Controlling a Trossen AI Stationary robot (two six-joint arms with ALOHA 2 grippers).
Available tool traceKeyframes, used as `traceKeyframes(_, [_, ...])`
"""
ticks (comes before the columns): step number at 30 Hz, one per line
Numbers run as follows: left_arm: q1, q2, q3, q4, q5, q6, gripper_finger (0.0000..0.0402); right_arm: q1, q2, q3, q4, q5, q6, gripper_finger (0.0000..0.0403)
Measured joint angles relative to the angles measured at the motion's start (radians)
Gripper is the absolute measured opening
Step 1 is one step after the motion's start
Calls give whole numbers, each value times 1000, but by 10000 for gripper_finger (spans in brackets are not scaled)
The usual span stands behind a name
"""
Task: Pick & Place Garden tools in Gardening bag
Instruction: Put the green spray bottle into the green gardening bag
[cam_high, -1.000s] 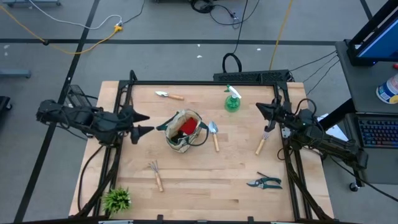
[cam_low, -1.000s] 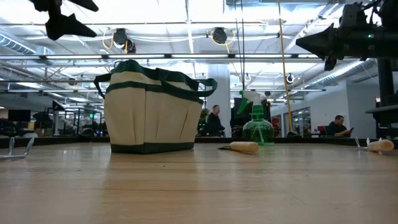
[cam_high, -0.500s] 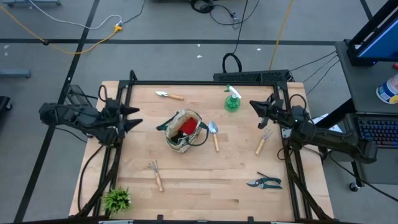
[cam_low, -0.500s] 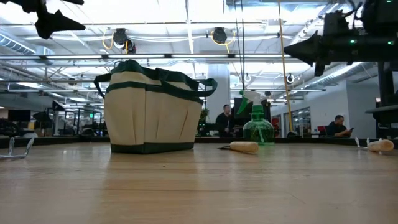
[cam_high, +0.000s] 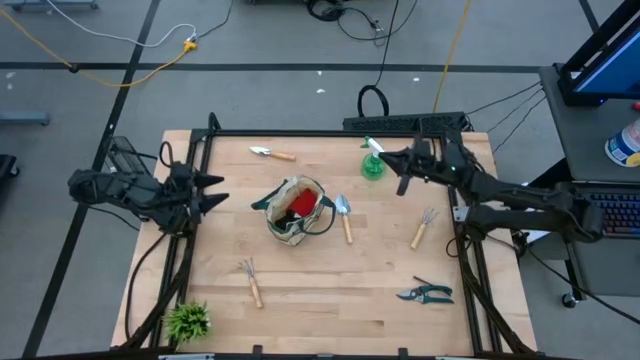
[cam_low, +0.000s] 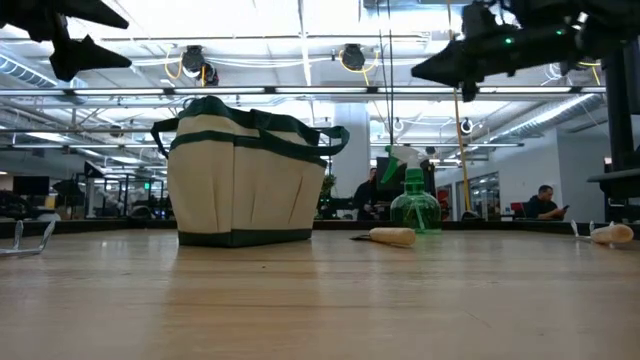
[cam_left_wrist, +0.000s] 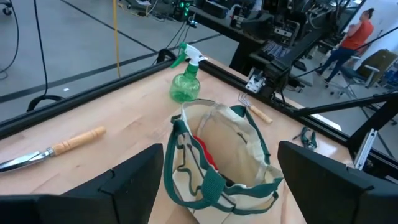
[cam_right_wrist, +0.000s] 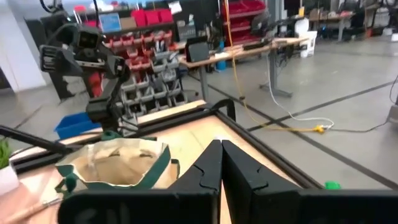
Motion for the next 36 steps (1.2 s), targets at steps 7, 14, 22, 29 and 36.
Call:
traceKeyframes(7, [0, -15, -15, 7, 0, 16, 324, 0, 75, 59, 7, 1, -16, 0])
traceKeyframes(14, [0, -15, -15, 18, 27, 73, 324, 0, 77, 59, 3, 9, -14, 0])
traceKeyframes(22, [0, -15, -15, 18, 27, 124, 324, -1, 96, 59, 2, 43, -5, 25])
traceKeyframes(29, [0, -15, -32, 29, 19, 136, 324, -1, 141, 67, -10, 91, 35, 88])
traceKeyframes(36, [0, -53, -119, 137, 18, 168, 324, -1, 187, 209, -205, 116, -36, 141])
